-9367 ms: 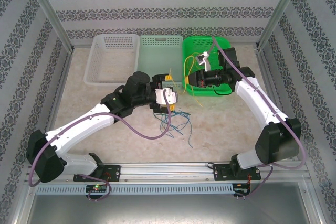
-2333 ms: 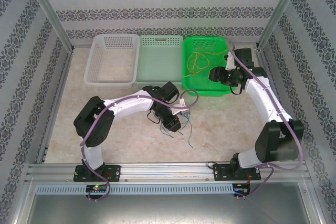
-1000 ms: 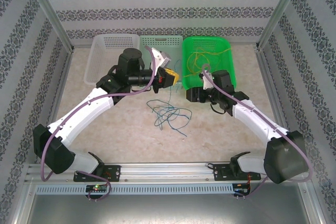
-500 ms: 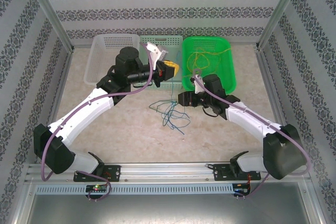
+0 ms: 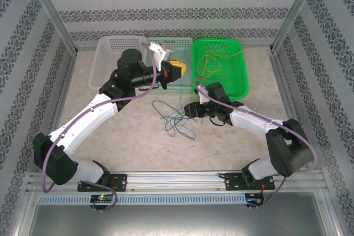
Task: Untangle the cables
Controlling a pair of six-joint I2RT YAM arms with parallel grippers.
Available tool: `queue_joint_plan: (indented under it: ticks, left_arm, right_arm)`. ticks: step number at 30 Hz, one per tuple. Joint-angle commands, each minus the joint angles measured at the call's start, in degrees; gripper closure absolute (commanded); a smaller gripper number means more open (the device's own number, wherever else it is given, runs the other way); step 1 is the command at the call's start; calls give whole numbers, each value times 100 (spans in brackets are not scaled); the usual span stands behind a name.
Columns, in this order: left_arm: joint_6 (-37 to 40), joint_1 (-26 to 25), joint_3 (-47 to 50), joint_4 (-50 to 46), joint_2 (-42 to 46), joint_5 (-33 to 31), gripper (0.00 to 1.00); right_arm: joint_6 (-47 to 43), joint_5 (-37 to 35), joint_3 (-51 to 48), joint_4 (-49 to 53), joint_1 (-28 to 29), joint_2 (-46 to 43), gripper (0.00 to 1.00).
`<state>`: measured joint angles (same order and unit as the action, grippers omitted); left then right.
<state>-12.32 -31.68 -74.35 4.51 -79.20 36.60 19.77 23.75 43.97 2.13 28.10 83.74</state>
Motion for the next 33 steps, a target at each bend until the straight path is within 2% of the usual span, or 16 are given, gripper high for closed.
queue_joint_plan:
  ticks: [1,5,9,11,16,19,23,26,33]
  left_arm:
    - [-165,113,90,422,220,-129,95]
    - [-183,168,153,476,367,-192,94]
    - [-103,205,141,439,515,-279,92]
    - [-31,215,116,386,580,-328,92]
    - [107,263,125,289,771,-516,91]
    - [67,276,220,488,846,-573,89]
    - [106,282,125,356,747,-610,88]
    - [151,296,-23,118,669,-610,88]
    - [193,321,-128,-51,582,-642,86]
  right_arm:
    - [-62,13,-89,-64,64,152,56]
    - [-35,-104,-125,44,64,202,76]
    - [-76,-170,-92,178,64,204,79]
    - [-113,-334,-73,279,64,133,72]
    - [-62,-690,-198,156,-45,-315,67]
    - [-35,-725,-204,202,-94,-403,60]
    - [31,-714,-224,174,-94,-513,57]
    - [71,-821,-205,144,-94,-770,47]
    - [3,-1231,86,125,-118,-1397,35]
